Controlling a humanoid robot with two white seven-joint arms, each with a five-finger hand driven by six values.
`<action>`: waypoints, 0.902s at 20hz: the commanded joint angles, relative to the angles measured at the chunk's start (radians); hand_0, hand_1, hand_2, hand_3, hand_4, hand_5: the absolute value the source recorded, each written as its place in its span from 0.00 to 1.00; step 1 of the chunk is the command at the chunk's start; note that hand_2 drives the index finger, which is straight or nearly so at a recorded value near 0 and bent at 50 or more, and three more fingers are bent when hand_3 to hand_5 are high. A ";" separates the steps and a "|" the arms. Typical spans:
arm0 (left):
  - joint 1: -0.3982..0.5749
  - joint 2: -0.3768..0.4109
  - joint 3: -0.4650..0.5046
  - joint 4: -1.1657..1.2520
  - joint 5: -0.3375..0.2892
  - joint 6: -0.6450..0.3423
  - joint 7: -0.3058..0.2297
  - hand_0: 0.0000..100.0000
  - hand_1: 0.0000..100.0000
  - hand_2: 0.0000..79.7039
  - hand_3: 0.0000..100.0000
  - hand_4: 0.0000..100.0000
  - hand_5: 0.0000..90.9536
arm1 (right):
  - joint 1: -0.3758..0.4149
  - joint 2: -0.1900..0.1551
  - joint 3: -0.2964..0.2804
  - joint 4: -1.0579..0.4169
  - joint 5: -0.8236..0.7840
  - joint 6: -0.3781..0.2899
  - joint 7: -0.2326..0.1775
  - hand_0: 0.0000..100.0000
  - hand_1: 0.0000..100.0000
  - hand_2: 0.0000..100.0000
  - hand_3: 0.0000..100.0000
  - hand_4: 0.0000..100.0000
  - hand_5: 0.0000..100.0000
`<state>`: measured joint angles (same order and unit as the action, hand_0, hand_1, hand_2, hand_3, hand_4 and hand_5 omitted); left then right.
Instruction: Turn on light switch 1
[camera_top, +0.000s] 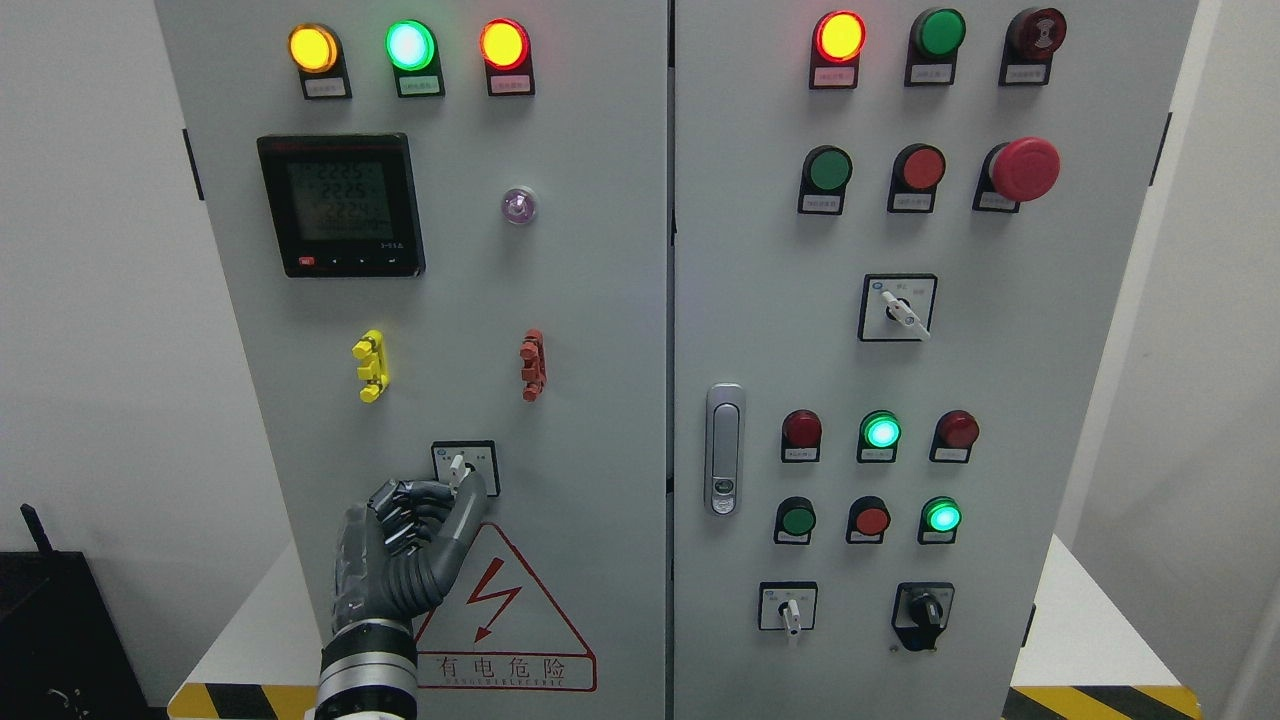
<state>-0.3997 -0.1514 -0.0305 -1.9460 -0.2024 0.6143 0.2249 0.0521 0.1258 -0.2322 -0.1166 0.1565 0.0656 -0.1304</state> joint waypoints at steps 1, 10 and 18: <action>-0.001 0.000 -0.005 0.001 0.000 0.001 0.001 0.21 0.63 0.72 0.76 0.86 0.90 | 0.000 0.000 0.001 0.000 0.000 0.000 0.000 0.30 0.00 0.00 0.00 0.00 0.00; -0.004 0.000 -0.005 0.001 -0.002 0.001 0.002 0.21 0.62 0.72 0.77 0.86 0.91 | 0.000 0.000 0.001 -0.001 0.000 0.000 0.000 0.30 0.00 0.00 0.00 0.00 0.00; -0.010 0.000 -0.005 0.001 -0.005 0.018 0.002 0.21 0.61 0.73 0.77 0.86 0.91 | 0.000 0.000 -0.001 0.000 0.000 0.000 0.000 0.30 0.00 0.00 0.00 0.00 0.00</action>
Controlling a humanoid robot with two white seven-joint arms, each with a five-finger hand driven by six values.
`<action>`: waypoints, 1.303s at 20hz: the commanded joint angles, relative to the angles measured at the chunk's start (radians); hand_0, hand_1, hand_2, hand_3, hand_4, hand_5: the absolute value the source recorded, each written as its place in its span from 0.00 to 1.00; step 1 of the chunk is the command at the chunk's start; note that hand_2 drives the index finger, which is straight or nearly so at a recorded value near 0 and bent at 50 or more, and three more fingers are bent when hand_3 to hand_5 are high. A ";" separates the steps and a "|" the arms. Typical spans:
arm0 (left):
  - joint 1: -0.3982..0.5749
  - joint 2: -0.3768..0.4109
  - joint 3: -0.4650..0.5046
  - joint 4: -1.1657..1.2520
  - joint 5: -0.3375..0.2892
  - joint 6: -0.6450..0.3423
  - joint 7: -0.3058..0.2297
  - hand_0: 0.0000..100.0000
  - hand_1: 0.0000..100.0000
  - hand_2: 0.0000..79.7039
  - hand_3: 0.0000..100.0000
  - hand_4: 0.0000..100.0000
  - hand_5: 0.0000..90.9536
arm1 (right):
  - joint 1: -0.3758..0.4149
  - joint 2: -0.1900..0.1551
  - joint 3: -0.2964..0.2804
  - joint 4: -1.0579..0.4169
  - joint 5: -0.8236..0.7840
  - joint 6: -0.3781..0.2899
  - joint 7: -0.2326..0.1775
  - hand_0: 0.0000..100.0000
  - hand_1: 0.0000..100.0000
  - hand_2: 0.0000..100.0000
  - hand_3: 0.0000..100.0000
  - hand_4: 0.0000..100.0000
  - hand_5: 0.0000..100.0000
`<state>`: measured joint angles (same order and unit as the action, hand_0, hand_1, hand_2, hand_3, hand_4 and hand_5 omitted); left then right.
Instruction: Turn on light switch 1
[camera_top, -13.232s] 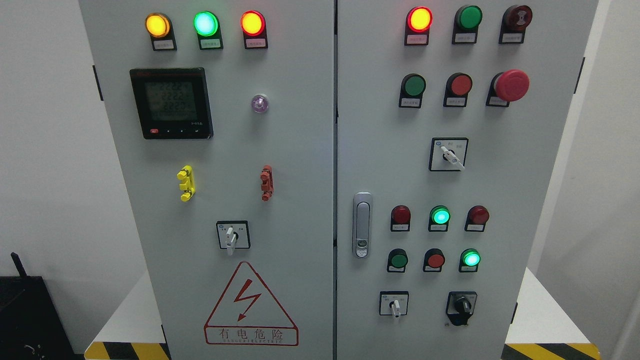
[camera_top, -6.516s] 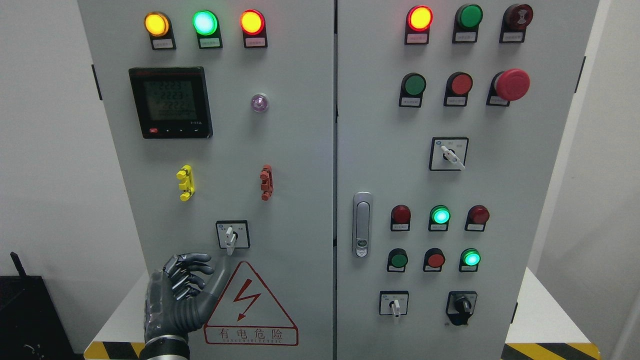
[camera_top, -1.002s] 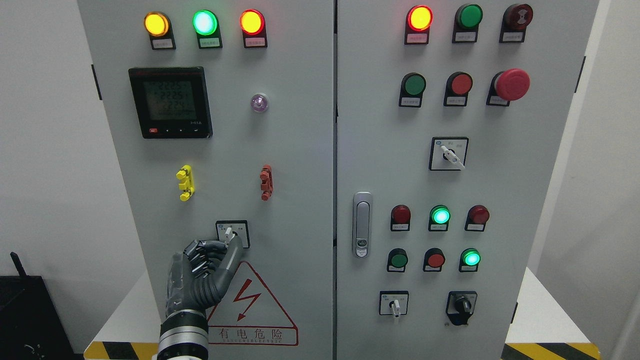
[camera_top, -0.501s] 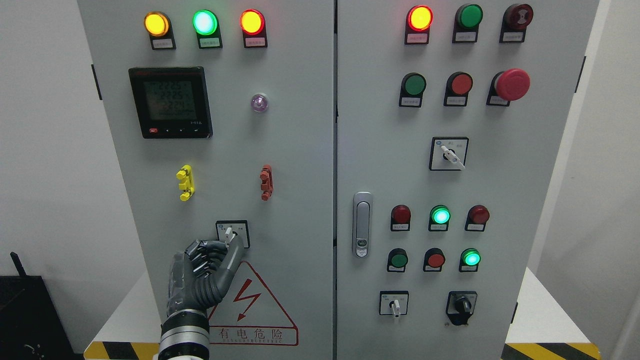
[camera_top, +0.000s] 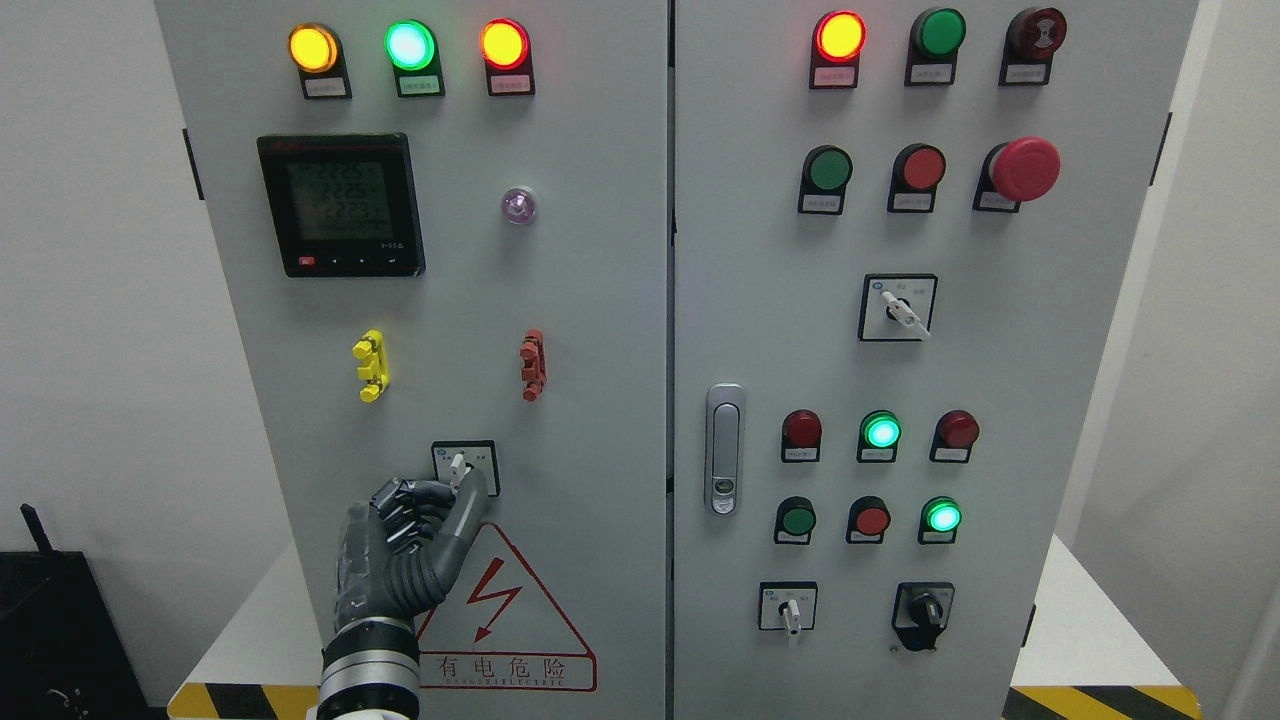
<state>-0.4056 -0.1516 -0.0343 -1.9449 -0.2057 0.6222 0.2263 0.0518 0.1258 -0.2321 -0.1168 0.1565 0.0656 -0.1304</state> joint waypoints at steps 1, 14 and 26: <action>-0.004 0.000 -0.001 0.000 -0.003 0.010 0.001 0.21 0.61 0.73 0.77 0.86 0.91 | 0.000 0.000 0.000 0.000 0.000 0.000 0.000 0.30 0.00 0.00 0.00 0.00 0.00; -0.012 0.000 -0.001 0.004 -0.004 0.014 0.001 0.24 0.62 0.74 0.78 0.87 0.91 | 0.000 0.000 -0.001 0.000 0.000 0.000 0.000 0.30 0.00 0.00 0.00 0.00 0.00; -0.012 0.000 -0.001 0.006 -0.004 0.016 0.001 0.44 0.64 0.75 0.79 0.87 0.92 | 0.000 0.000 0.000 0.000 0.000 0.000 0.000 0.30 0.00 0.00 0.00 0.00 0.00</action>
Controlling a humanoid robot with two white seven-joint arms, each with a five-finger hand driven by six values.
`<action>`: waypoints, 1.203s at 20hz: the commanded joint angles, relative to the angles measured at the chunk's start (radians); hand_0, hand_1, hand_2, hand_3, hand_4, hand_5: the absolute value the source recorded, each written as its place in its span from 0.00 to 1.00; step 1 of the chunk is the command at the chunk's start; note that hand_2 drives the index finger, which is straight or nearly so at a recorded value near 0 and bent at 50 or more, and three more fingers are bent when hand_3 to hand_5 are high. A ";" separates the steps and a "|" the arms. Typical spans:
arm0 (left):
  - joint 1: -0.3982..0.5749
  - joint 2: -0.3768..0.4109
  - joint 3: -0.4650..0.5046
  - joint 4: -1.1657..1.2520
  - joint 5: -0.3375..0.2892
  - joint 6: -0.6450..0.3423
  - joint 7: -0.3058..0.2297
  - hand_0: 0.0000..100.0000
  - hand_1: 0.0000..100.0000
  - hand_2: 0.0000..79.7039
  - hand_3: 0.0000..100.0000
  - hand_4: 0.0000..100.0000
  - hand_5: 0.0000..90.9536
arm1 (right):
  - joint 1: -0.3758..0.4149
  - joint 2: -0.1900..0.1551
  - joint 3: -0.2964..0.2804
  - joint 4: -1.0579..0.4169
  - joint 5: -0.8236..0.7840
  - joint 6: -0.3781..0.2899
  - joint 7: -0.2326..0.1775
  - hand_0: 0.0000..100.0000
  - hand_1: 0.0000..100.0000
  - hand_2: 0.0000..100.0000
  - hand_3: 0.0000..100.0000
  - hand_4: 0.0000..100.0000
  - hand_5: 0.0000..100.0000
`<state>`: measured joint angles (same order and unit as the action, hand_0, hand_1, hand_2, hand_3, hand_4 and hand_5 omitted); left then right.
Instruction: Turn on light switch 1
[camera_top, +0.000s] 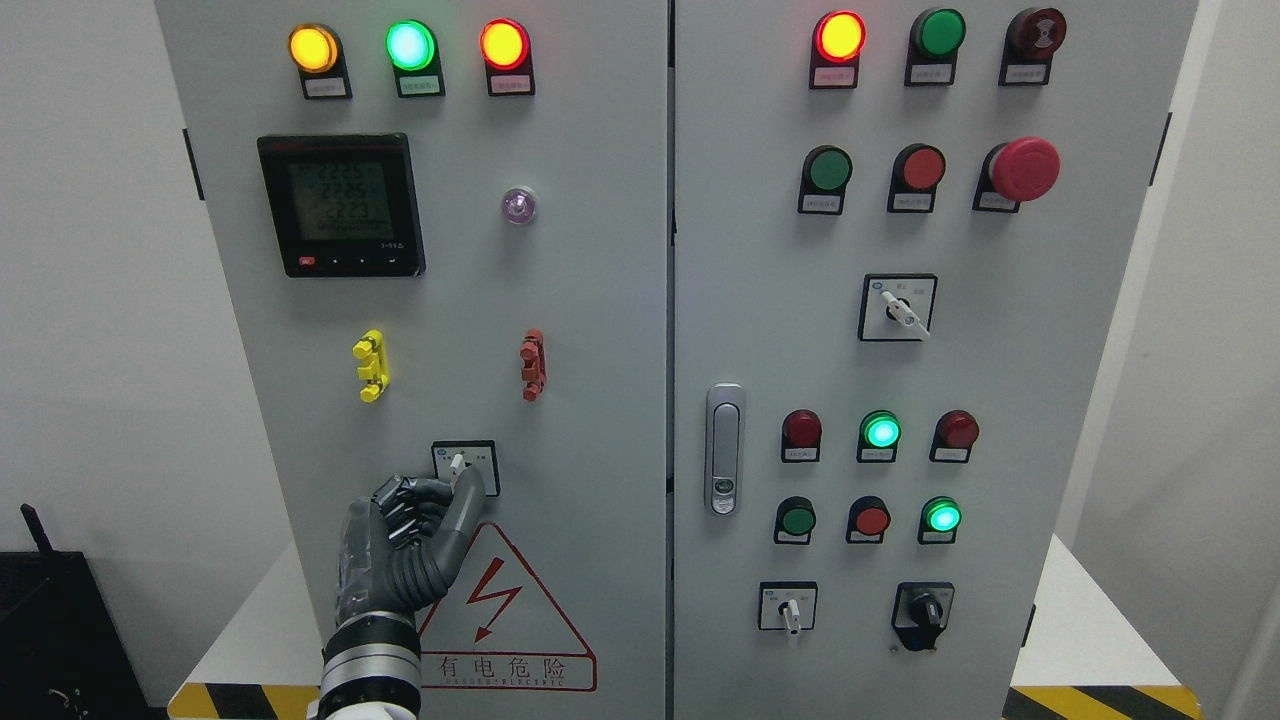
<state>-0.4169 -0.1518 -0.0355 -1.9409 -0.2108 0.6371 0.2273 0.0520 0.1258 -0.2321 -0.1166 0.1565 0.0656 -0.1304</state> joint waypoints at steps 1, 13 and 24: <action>0.000 0.000 0.000 0.002 0.001 0.001 0.000 0.45 0.64 0.75 0.79 0.87 0.92 | 0.000 0.000 0.000 0.000 0.000 0.000 0.000 0.30 0.00 0.00 0.00 0.00 0.00; 0.000 0.000 0.000 0.003 0.004 0.001 0.000 0.55 0.62 0.75 0.79 0.87 0.92 | -0.001 0.000 0.000 0.000 0.000 0.000 0.000 0.30 0.00 0.00 0.00 0.00 0.00; -0.002 0.000 -0.001 0.014 0.005 0.001 -0.002 0.60 0.56 0.77 0.80 0.88 0.93 | 0.000 0.000 0.000 0.000 0.000 0.000 0.000 0.30 0.00 0.00 0.00 0.00 0.00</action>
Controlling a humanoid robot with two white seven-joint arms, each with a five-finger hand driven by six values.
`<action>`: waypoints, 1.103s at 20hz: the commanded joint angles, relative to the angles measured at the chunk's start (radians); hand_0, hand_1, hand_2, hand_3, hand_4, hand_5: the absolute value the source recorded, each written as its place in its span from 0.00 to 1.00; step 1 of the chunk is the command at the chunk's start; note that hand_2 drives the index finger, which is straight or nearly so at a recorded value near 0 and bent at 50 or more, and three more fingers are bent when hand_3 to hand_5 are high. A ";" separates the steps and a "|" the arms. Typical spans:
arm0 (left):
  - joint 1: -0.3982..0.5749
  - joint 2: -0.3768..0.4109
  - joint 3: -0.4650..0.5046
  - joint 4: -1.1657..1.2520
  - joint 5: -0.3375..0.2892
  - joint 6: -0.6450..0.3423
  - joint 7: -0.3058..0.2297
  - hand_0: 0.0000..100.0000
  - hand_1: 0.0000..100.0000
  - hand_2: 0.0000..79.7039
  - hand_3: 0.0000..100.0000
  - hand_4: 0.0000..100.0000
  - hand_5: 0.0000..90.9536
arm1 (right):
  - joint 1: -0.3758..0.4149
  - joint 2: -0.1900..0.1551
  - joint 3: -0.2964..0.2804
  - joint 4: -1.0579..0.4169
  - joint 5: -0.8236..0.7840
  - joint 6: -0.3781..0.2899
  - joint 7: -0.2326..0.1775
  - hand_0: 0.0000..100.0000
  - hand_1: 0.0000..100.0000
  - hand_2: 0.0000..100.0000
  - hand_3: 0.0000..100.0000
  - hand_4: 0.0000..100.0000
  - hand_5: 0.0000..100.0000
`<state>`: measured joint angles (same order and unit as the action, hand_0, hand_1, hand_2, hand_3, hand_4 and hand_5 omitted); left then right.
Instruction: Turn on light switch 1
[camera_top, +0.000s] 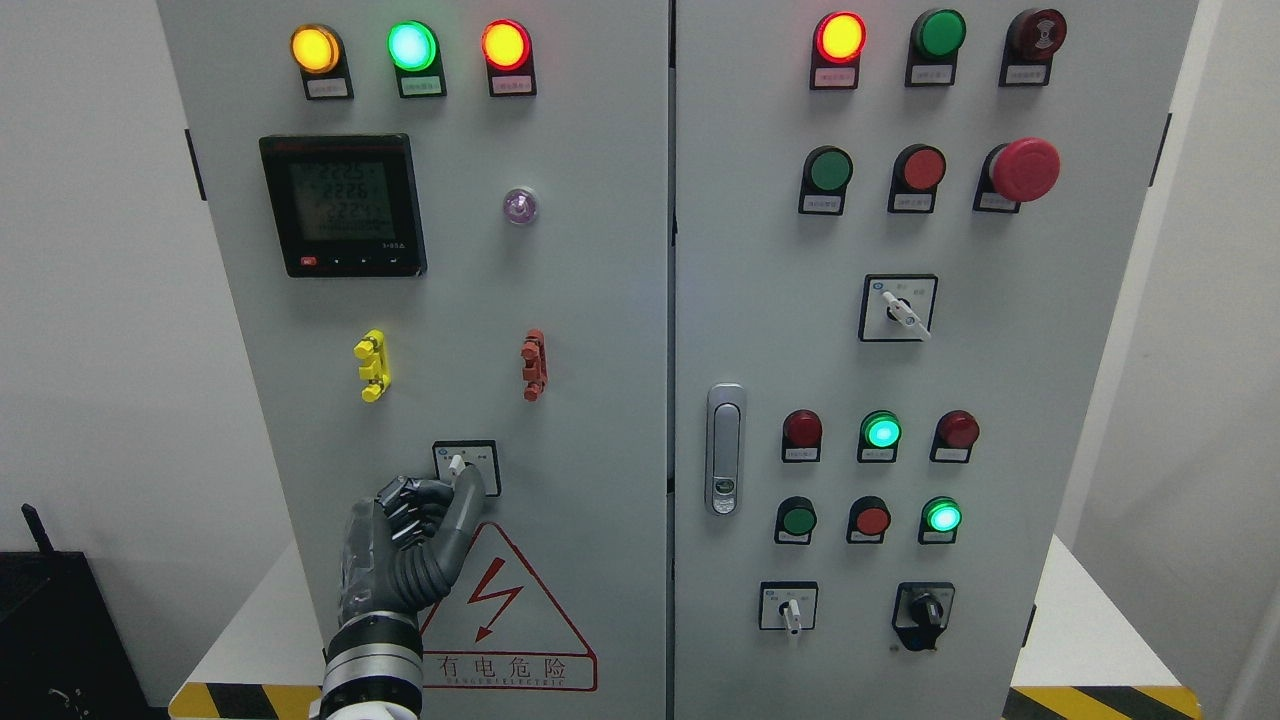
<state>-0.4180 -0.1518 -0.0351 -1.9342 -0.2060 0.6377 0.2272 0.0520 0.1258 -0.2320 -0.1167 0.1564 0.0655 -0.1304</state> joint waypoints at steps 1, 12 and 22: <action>-0.001 0.000 -0.002 0.008 0.000 0.000 -0.002 0.61 0.55 0.77 0.81 0.88 0.93 | 0.000 0.000 0.000 0.000 0.000 0.000 0.000 0.30 0.00 0.00 0.00 0.00 0.00; -0.007 0.000 -0.002 0.009 0.000 0.000 0.000 0.63 0.53 0.78 0.81 0.88 0.93 | -0.001 0.000 0.000 0.000 0.000 0.000 0.000 0.30 0.00 0.00 0.00 0.00 0.00; -0.005 0.000 0.000 0.009 0.000 0.002 0.000 0.65 0.48 0.77 0.81 0.88 0.93 | 0.000 0.000 0.000 0.000 0.000 0.000 0.000 0.30 0.00 0.00 0.00 0.00 0.00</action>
<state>-0.4234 -0.1523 -0.0366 -1.9268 -0.2055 0.6384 0.2256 0.0520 0.1258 -0.2319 -0.1167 0.1565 0.0656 -0.1304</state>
